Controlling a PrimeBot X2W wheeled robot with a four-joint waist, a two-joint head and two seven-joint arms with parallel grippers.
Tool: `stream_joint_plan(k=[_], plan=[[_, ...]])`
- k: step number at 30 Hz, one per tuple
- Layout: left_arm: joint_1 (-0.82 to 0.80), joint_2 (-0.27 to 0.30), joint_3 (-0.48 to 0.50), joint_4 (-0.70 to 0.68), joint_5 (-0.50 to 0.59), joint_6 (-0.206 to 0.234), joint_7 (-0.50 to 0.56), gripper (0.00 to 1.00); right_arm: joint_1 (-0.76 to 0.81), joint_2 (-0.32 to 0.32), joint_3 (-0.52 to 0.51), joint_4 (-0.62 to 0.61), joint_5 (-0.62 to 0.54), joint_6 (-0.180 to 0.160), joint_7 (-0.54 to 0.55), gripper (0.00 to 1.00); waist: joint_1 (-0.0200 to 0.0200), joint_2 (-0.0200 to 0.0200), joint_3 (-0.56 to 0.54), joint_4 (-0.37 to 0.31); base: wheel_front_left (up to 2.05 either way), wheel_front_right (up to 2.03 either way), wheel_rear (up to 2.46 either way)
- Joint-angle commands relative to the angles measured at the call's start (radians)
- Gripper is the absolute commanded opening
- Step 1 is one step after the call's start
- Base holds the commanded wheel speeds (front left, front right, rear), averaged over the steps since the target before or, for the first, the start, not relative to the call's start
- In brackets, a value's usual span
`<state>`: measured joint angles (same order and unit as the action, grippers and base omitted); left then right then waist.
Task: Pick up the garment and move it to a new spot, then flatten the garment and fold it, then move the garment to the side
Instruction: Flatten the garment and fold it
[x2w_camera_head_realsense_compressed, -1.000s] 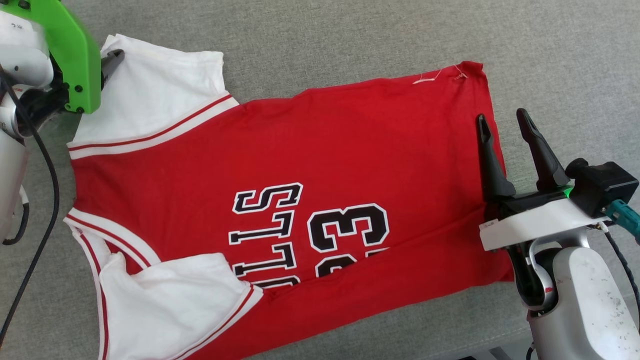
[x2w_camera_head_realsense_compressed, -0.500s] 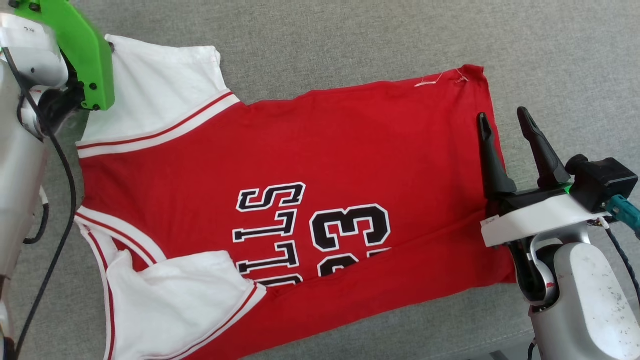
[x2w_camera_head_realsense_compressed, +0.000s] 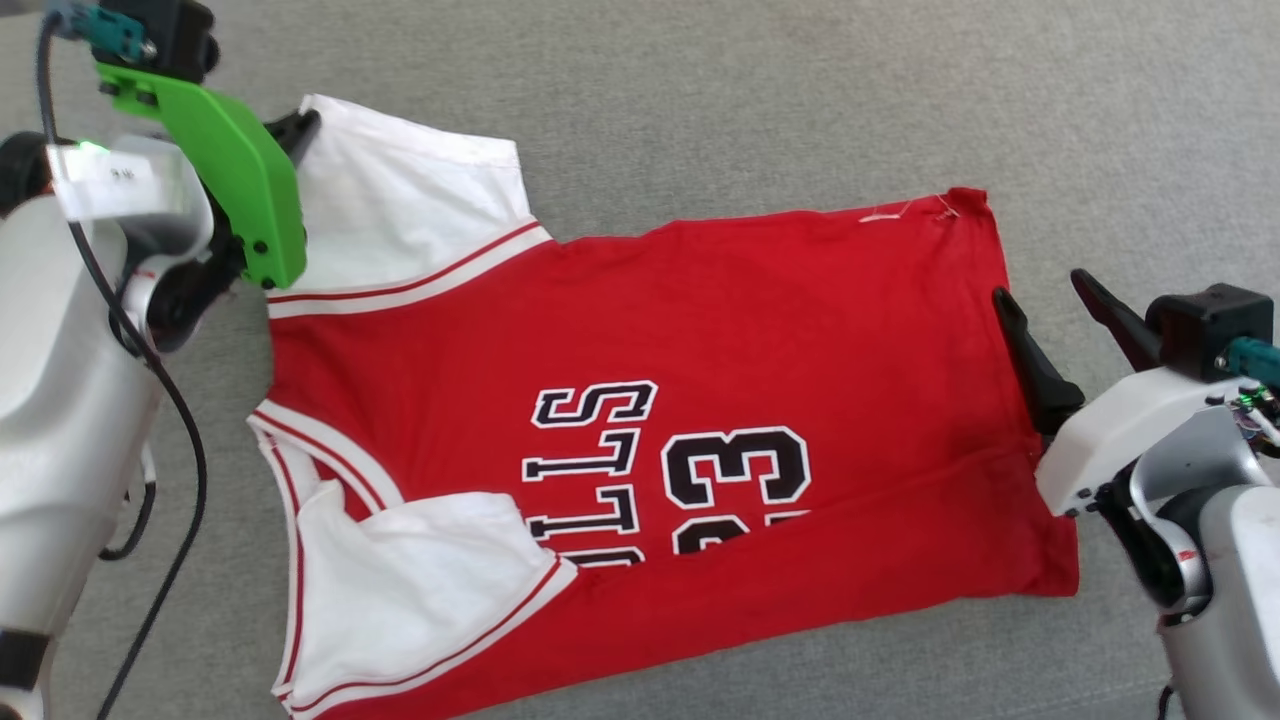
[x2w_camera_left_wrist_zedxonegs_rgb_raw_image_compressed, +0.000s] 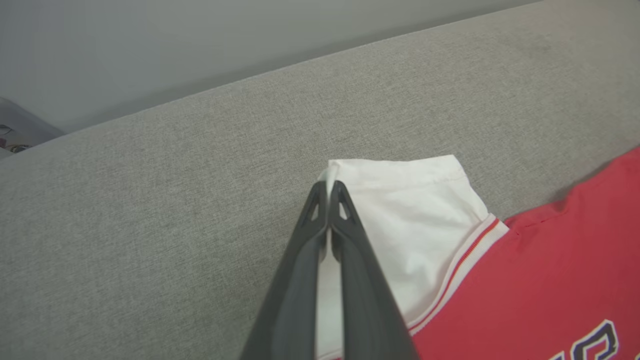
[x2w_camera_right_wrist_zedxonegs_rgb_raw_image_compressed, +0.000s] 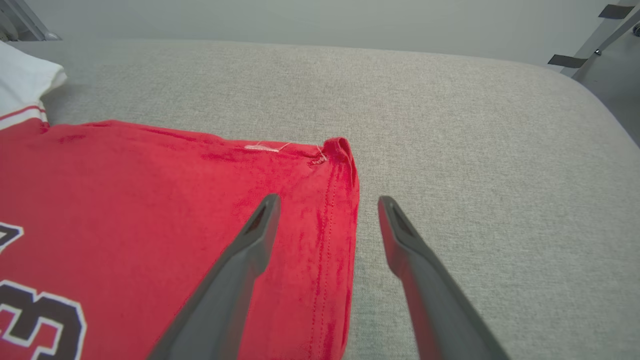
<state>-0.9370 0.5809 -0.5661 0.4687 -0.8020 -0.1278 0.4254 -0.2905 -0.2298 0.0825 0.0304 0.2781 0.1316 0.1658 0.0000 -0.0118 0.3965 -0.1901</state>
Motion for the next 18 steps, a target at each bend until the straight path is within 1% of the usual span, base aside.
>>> stream_joint_plan(k=[1,5,9,13,18], plan=[[0.036,0.013,-0.002,-0.038,-0.012,-0.002,-0.006,0.00,-0.017,-0.024,0.005,-0.008,0.013,-0.001,0.058,1.00,0.0000,0.0118,-0.037,0.042,0.00,0.00,0.00],[0.092,0.028,0.004,-0.175,-0.012,0.023,-0.033,0.00,-0.052,-0.097,0.012,-0.013,0.061,-0.001,0.251,1.00,0.0000,0.0118,-0.042,0.073,0.00,0.00,0.00],[0.148,0.038,0.005,-0.305,-0.012,0.052,-0.046,0.00,-0.097,-0.156,0.005,-0.014,0.092,-0.001,0.407,1.00,0.0000,0.0118,-0.036,0.105,0.00,0.00,0.00],[0.191,0.053,0.009,-0.415,-0.011,0.083,-0.051,0.00,-0.158,-0.194,0.019,-0.008,0.104,-0.001,0.497,1.00,0.0000,0.0118,-0.017,0.134,0.00,0.00,0.00],[0.234,0.055,0.010,-0.511,-0.002,0.121,-0.066,0.00,-0.227,-0.238,0.040,0.057,0.085,-0.001,0.586,1.00,0.0000,0.0118,0.005,0.166,0.00,0.00,0.00]])
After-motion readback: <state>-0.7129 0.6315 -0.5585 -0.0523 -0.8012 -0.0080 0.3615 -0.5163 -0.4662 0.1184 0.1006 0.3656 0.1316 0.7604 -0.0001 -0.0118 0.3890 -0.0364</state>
